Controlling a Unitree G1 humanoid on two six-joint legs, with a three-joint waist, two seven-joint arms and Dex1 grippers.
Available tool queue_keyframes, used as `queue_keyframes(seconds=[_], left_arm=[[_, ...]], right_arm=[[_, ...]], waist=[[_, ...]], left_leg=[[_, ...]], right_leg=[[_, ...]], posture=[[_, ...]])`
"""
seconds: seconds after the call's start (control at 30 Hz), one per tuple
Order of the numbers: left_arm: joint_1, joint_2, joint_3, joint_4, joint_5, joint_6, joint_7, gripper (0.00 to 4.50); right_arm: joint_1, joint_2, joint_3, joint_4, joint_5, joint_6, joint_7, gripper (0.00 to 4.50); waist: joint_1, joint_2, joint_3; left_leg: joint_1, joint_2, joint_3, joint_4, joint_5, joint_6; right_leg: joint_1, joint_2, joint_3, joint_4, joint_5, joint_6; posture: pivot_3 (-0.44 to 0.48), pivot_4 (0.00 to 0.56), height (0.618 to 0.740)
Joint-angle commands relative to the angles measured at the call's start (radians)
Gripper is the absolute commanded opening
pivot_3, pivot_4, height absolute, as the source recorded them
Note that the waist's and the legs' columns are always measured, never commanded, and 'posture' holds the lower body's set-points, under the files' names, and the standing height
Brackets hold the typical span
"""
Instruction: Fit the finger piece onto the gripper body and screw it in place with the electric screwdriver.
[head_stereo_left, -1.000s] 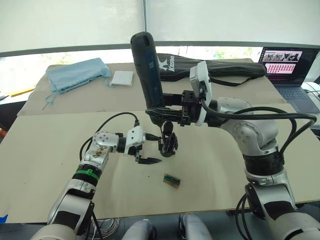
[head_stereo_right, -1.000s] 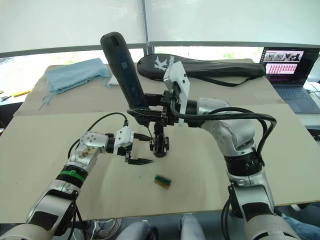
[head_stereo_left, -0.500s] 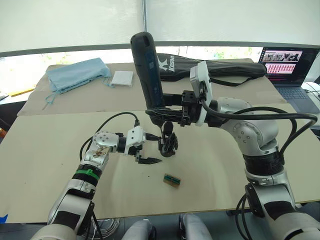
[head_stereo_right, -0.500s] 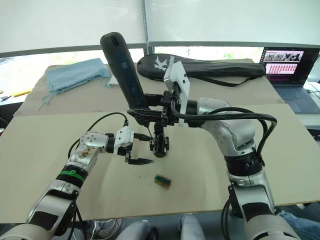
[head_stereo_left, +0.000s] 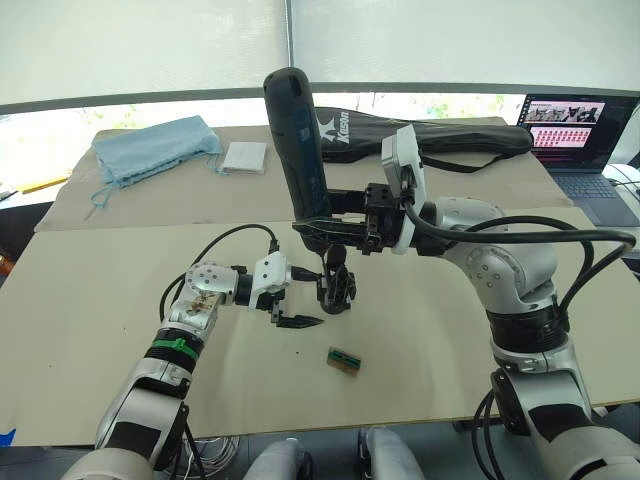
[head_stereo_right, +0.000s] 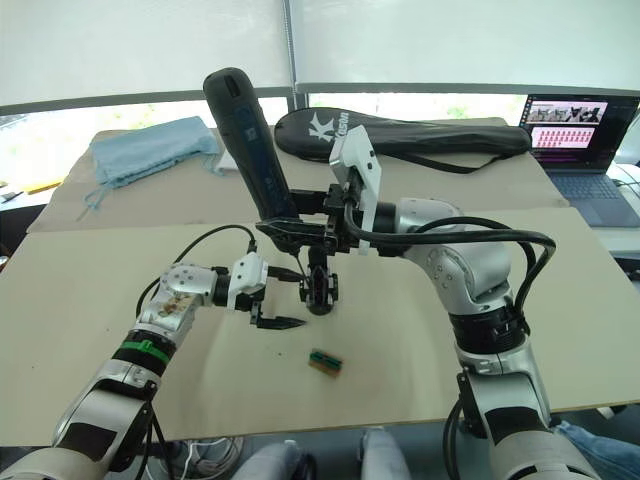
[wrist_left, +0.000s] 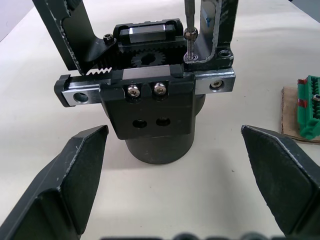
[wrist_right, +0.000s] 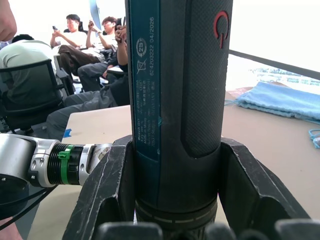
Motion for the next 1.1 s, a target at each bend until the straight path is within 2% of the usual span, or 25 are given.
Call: queue_keyframes(seconds=[0.03,1.1], left_arm=[[-0.024,0.000,0.010,-0.024,-0.007,-0.003,-0.003,4.50],[-0.038,-0.004,0.007,-0.015,-0.006,-0.003,-0.005,4.50]], right_arm=[[-0.017,-0.005,-0.040,-0.049,0.013,-0.035,0.008,1.88],[-0.007,-0.019,-0.046,-0.062,0.013,-0.037,0.004,1.88]], waist=[[0.000,0.000,0.000],[0.000,0.000,0.000]], left_leg=[[0.000,0.000,0.000,0.000,0.000,0.000],[0.000,0.000,0.000,0.000,0.000,0.000]], right_leg=[[0.000,0.000,0.000,0.000,0.000,0.000],[0.000,0.000,0.000,0.000,0.000,0.000]], posture=[[0.000,0.150,0.736],[0.000,0.150,0.736]])
